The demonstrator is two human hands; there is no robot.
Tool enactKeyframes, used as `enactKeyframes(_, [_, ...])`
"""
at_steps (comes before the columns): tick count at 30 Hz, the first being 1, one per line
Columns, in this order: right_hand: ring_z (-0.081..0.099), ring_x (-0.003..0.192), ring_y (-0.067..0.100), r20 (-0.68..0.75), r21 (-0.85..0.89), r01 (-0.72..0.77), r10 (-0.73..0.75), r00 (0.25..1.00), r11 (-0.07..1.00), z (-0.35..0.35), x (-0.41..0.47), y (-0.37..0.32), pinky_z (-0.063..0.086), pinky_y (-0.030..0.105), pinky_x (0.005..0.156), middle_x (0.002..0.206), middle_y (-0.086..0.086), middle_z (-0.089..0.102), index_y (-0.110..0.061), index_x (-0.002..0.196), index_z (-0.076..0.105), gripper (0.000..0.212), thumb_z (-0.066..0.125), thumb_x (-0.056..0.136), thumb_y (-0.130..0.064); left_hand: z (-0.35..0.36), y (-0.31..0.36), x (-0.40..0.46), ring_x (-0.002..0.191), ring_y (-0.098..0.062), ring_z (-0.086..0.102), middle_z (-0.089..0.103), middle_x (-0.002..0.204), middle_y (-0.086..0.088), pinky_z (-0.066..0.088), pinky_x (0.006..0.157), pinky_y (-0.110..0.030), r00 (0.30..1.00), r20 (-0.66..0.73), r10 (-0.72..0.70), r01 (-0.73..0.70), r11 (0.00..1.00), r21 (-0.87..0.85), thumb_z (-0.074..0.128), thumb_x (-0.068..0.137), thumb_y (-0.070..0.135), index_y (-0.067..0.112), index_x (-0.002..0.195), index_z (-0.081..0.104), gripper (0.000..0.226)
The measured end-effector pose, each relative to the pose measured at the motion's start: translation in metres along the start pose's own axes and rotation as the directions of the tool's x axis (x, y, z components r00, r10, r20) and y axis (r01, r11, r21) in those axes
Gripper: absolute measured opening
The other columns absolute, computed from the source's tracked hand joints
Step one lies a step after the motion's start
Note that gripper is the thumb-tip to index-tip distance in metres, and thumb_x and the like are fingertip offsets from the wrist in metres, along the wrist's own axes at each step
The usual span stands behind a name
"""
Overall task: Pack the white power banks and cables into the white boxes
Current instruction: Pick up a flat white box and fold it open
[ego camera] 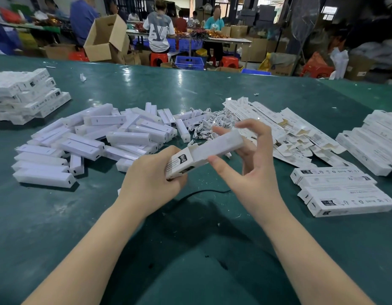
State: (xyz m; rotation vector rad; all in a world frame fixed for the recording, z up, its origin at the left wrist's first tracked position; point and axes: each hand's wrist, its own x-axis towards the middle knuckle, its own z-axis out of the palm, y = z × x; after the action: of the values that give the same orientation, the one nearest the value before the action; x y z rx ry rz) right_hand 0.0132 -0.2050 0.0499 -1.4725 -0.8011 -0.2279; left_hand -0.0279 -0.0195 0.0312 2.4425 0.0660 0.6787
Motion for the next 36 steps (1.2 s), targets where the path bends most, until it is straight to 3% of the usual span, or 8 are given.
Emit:
enactKeyframes(5, [0.037,0.14,0.004,0.04,-0.156,-0.012,0.019,0.999,0.988,0.011,-0.004,0.001,0.028,0.031,0.116,0.147,-0.01,0.048,-0.037,0.108,0.065,0.024,0.068,0.086,-0.026,0.0,0.001,-0.001,0.063,-0.01,0.049,0.054,0.061,0.013,0.036,0.052,-0.023,0.999,0.023,0.037,-0.037,0.999,-0.019,0.063,0.068,0.032,0.036,0.088,0.049,0.024])
enactKeyframes(9, [0.03,0.144,0.007,0.143,-0.186,-0.006,0.033,0.989,0.983,0.018,-0.009,-0.001,0.026,0.029,0.118,0.151,-0.008,0.041,-0.039,0.123,0.059,0.035,0.056,0.088,-0.036,-0.001,0.003,-0.001,0.056,-0.012,0.048,0.056,0.062,0.007,0.04,0.051,-0.032,0.996,-0.09,0.003,-0.015,0.992,-0.128,0.057,0.068,0.032,0.03,0.083,0.051,0.016])
enactKeyframes(12, [0.044,0.135,0.013,0.032,-0.08,0.003,-0.001,0.999,0.997,0.017,-0.007,0.0,0.036,0.035,0.112,0.138,-0.012,0.051,-0.037,0.127,0.049,0.038,0.058,0.091,-0.025,-0.003,0.009,-0.001,0.055,-0.023,0.048,0.055,0.063,-0.003,0.045,0.053,-0.038,0.957,-0.253,-0.138,0.015,0.901,-0.433,0.064,0.077,0.028,0.018,0.076,0.057,0.012])
enactKeyframes(16, [0.055,0.114,0.002,-0.167,-0.199,-0.112,0.078,0.983,0.974,0.005,0.006,0.013,0.044,0.028,0.101,0.116,-0.015,0.061,-0.036,0.117,0.053,0.026,0.051,0.097,-0.018,-0.006,0.014,0.002,0.048,-0.01,0.051,0.054,0.057,0.009,0.047,0.049,-0.023,0.925,-0.246,-0.29,0.042,0.72,-0.692,0.069,0.084,0.028,0.012,0.083,0.06,0.018])
enactKeyframes(21, [0.058,0.102,0.029,-0.042,-0.726,-0.295,0.388,0.921,0.621,-0.021,0.045,0.054,0.043,0.037,0.095,0.099,0.006,0.065,-0.024,0.137,0.053,0.039,0.044,0.1,-0.017,0.003,0.012,0.007,0.047,-0.005,0.054,0.058,0.054,0.012,0.048,0.05,-0.017,0.941,-0.089,-0.326,0.194,0.736,-0.648,0.072,0.083,0.03,0.017,0.083,0.061,0.017])
enactKeyframes(26, [0.044,0.127,0.034,-0.002,-0.948,-0.173,0.536,0.844,0.269,-0.025,0.054,0.094,0.04,0.039,0.103,0.135,0.013,0.054,-0.014,0.146,0.044,0.045,0.04,0.102,-0.021,0.002,0.012,0.007,0.049,-0.008,0.05,0.054,0.055,0.011,0.054,0.052,-0.029,0.942,-0.105,-0.319,0.166,0.713,-0.681,0.074,0.083,0.027,0.028,0.078,0.059,0.016])
enactKeyframes(31, [0.062,0.104,0.024,-0.057,-0.877,-0.257,0.444,0.894,0.406,-0.027,0.059,0.091,0.046,0.03,0.091,0.113,0.01,0.069,-0.008,0.115,0.07,0.029,0.053,0.091,-0.004,-0.001,0.012,0.006,0.051,-0.008,0.051,0.055,0.056,0.013,0.049,0.053,-0.02,0.937,-0.144,-0.318,0.139,0.719,-0.681,0.074,0.082,0.028,0.027,0.077,0.058,0.017])
enactKeyframes(36, [0.063,0.08,0.005,-0.057,-0.428,-0.264,0.266,0.962,0.865,-0.005,0.043,0.045,0.048,0.015,0.073,0.085,-0.012,0.069,-0.029,0.1,0.067,0.031,0.071,0.082,-0.005,-0.005,0.012,0.008,0.06,-0.011,0.068,0.072,0.071,0.004,0.052,0.055,-0.019,0.94,-0.066,-0.335,0.177,0.645,-0.744,0.075,0.082,0.019,0.019,0.078,0.059,0.017])
